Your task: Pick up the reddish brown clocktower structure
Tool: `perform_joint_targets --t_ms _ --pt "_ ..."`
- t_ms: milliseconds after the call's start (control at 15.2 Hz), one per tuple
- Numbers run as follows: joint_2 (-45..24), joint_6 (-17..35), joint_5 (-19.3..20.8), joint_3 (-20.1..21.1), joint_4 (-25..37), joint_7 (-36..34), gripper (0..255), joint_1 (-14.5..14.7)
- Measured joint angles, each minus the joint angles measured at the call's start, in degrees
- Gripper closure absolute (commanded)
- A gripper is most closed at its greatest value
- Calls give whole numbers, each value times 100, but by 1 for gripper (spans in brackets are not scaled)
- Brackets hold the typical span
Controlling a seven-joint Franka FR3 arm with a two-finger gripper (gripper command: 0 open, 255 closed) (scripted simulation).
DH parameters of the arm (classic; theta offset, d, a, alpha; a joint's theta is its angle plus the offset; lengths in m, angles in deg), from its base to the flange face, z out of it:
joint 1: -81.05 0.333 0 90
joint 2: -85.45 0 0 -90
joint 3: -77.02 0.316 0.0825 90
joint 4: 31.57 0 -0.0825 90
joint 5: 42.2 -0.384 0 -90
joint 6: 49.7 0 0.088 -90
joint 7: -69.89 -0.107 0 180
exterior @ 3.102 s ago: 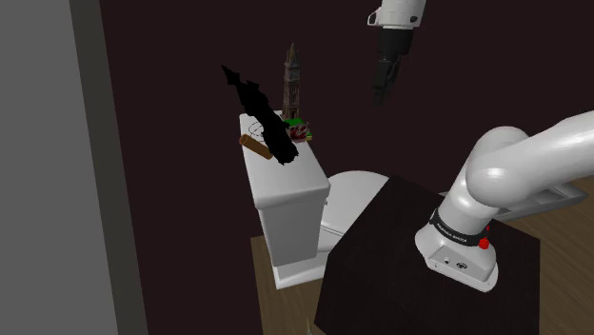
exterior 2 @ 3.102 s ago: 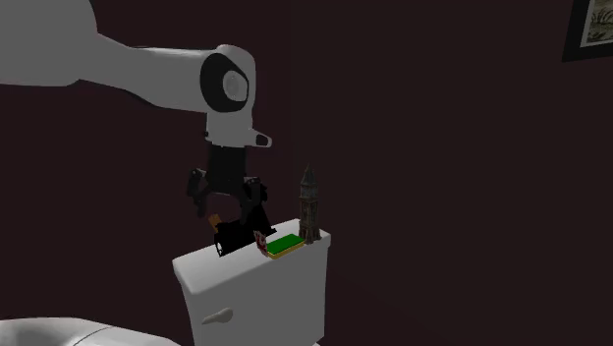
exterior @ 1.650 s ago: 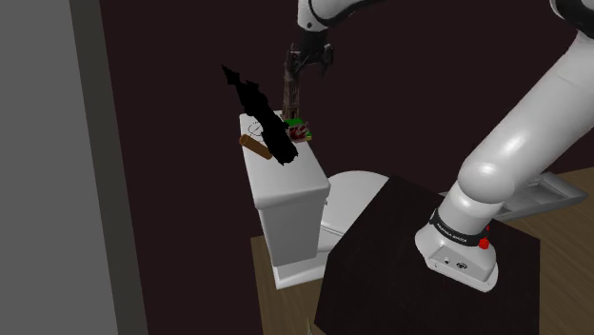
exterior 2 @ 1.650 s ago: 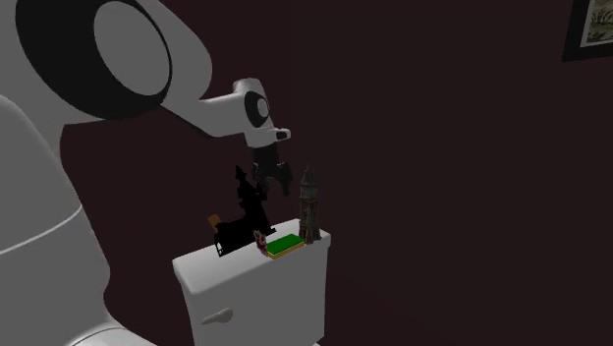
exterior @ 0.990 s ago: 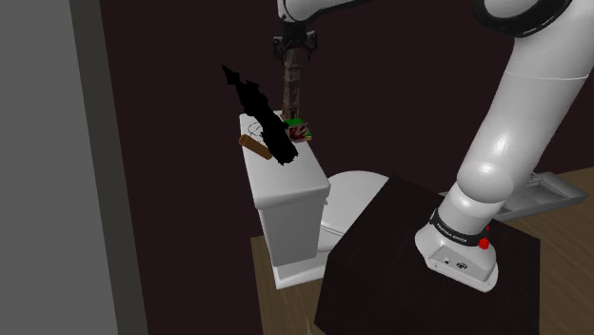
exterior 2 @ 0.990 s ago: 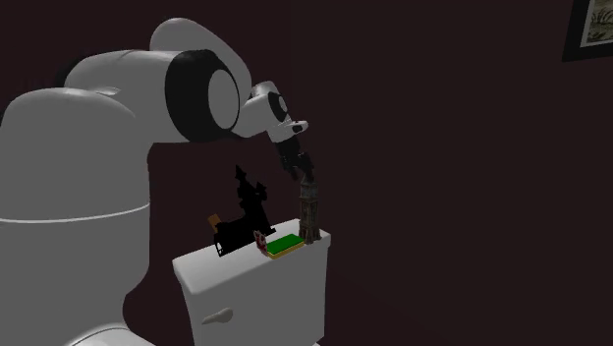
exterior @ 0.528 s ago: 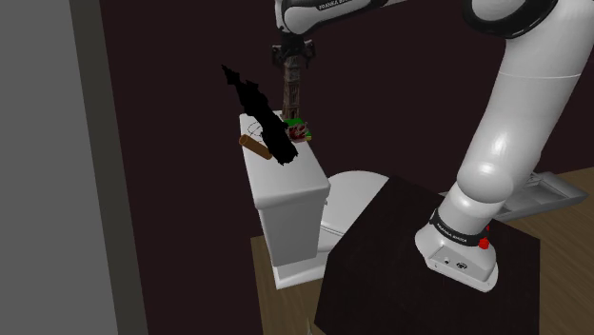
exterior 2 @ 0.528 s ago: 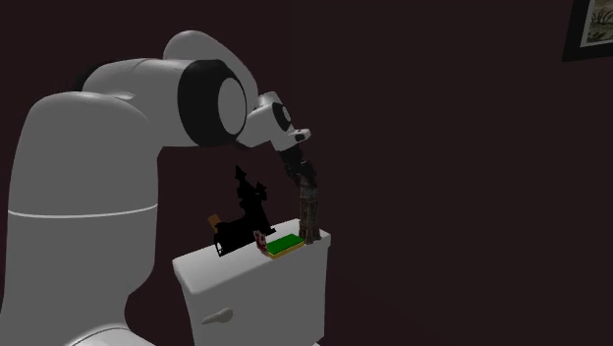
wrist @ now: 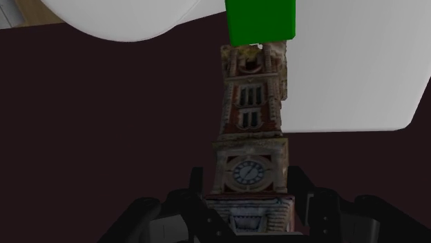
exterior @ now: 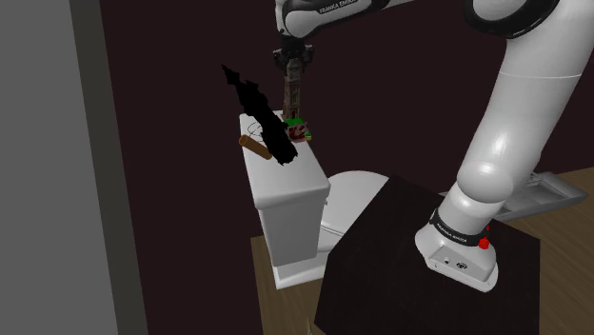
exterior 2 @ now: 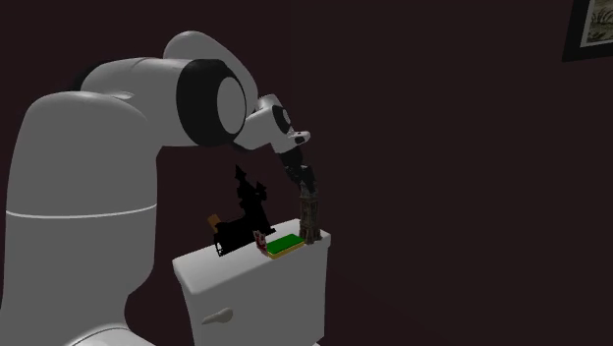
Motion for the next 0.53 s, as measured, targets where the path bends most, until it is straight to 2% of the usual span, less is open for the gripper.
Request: perform_joint_targets --t_ms 264,528 --pt "-7 -2 5 0 9 -5 255 2" --pt "-12 -214 -35 15 222 70 255 21"
